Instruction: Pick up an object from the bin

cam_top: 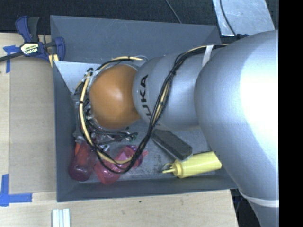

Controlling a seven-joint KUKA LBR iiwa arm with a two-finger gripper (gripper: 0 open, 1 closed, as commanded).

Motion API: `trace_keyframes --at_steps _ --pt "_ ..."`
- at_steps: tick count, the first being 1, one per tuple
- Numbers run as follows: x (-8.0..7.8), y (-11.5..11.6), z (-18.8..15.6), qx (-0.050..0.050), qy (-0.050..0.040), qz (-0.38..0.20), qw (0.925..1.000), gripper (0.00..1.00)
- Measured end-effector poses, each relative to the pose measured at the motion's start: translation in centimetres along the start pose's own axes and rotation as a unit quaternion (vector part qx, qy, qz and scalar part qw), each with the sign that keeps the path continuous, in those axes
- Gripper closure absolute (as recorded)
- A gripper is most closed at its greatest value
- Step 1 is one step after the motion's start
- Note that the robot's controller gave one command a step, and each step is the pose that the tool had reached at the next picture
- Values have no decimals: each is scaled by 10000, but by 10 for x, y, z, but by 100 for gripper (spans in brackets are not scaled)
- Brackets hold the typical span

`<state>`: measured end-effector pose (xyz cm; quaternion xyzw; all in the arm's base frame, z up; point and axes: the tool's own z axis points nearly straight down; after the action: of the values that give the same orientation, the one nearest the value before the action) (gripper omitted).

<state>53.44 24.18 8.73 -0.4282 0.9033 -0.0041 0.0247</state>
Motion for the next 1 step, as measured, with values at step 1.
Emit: trace_keyframes --at_steps 1 --pt "0 0 0 0 0 0 10000 100"
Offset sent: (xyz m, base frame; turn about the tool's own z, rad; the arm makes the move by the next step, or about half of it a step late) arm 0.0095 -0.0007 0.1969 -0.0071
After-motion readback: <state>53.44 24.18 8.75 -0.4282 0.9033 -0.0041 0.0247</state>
